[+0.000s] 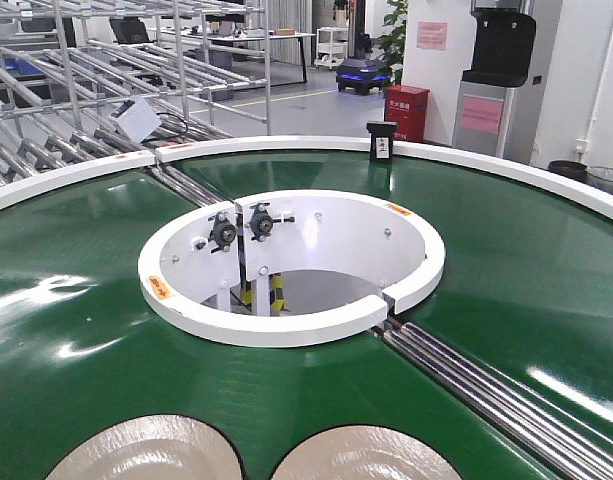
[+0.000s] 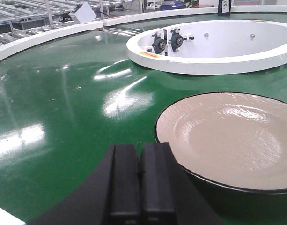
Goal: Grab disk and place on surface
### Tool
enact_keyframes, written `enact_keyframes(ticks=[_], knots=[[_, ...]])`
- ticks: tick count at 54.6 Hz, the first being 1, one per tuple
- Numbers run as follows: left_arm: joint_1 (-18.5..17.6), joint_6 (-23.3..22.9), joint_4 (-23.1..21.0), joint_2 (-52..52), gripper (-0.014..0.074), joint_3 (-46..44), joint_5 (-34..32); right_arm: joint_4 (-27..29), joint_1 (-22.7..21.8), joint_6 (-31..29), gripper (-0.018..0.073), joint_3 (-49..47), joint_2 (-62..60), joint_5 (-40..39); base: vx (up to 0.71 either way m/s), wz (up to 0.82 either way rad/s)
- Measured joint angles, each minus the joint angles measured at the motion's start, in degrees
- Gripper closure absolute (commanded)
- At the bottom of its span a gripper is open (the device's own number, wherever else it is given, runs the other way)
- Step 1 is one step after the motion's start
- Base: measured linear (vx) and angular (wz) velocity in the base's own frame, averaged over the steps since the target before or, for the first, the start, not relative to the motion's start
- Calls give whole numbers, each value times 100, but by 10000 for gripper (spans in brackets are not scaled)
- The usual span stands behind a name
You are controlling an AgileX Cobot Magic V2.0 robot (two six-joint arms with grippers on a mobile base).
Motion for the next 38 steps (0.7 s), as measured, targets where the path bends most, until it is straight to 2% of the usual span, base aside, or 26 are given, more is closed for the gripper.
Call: enact_keyframes(ticks=[38], knots=[[0, 5, 0, 0, 595, 0, -36, 0, 0, 0, 568, 0, 0, -6, 0, 0]])
